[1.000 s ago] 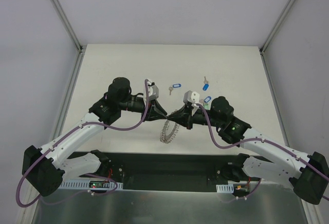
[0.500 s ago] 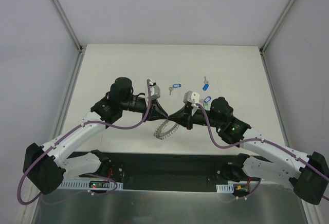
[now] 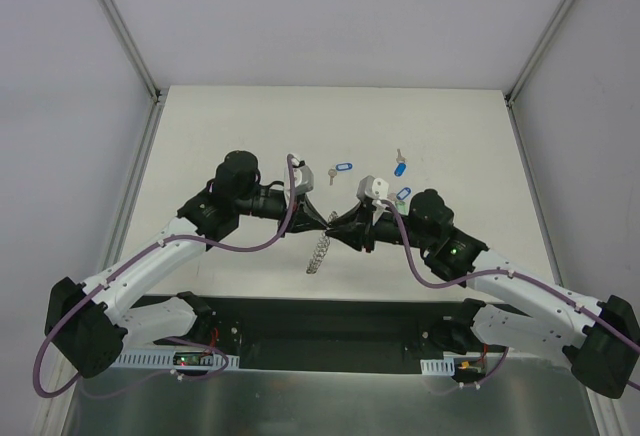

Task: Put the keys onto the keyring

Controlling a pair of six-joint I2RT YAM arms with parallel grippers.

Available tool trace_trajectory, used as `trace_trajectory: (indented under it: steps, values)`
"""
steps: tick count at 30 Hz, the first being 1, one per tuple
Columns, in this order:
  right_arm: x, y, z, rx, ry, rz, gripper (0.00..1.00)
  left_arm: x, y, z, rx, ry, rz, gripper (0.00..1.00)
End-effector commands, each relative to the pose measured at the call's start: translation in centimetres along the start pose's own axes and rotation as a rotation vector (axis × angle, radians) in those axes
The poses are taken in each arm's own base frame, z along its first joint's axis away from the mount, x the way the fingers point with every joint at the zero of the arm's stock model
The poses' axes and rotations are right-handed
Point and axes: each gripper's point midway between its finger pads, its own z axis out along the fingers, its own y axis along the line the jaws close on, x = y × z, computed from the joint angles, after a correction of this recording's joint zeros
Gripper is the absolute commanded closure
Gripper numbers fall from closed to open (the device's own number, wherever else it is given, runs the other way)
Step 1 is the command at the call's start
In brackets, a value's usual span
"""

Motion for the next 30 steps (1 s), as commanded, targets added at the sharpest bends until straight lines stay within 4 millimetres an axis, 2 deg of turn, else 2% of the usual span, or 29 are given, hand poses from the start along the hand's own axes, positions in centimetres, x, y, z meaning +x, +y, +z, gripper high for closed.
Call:
trace_trajectory:
  steps: [1,7,9,10,12,13,14,15,16,17,20,22,25,26,30]
  values:
    - [-5.7,0.6,-0.4,0.001,-0.189,-0.080,0.61,-0.1,-0.3,0.2,-0.018,-0.011,0.050,1.00]
    - [-5.6,-0.9,-1.6,0.117,-0.171,-0.054,0.31,-0.1,1.0,-0.7,-0.134,-0.006,0.103,1.00]
    - [-5.4,-1.5,-2.4,0.175,-0.155,-0.037,0.25,0.1,2.0,-1.1,-0.197,0.004,0.114,1.00]
    - [-5.6,-2.5,-2.9,0.239,-0.155,-0.029,0.20,-0.1,2.2,-1.4,-0.225,0.004,0.125,1.00]
    - [-4.4,-3.5,-3.8,0.314,-0.096,-0.001,0.17,0.2,2.7,-1.9,-0.270,0.021,0.131,1.00]
    - [-4.9,-4.6,-4.6,0.395,-0.098,0.005,0.15,0.1,3.2,-2.4,-0.314,0.023,0.140,1.00]
    - [-3.6,-5.2,-5.3,0.444,-0.043,0.028,0.13,0.4,3.4,-2.7,-0.334,0.032,0.141,1.00]
    - [-3.2,-6.2,-6.0,0.511,-0.023,0.045,0.09,0.3,3.6,-3.0,-0.358,0.034,0.154,1.00]
    - [-3.3,-7.5,-7.1,0.604,-0.017,0.056,0.09,0.2,3.9,-3.5,-0.393,0.037,0.162,1.00]
    - [-1.9,-8.1,-8.0,0.659,0.041,0.076,0.08,0.4,4.0,-3.8,-0.412,0.048,0.163,1.00]
    - [-0.1,-10.5,-10.6,0.832,0.111,0.146,0.08,0.0,4.6,-5.3,-0.504,0.057,0.178,1.00]
    - [1.5,-12.0,-12.4,0.929,0.163,0.217,0.09,0.4,4.7,-6.5,-0.562,0.086,0.166,1.00]
    - [3.5,-13.9,-14.0,1.018,0.230,0.295,0.10,1.4,5.3,-8.5,-0.670,0.142,0.145,1.00]
    - [4.8,-14.4,-14.2,1.040,0.270,0.321,0.10,1.8,5.6,-9.1,-0.712,0.155,0.138,1.00]
    - [7.1,-16.5,-14.7,1.089,0.326,0.409,0.14,3.0,5.5,-9.7,-0.738,0.172,0.130,1.00]
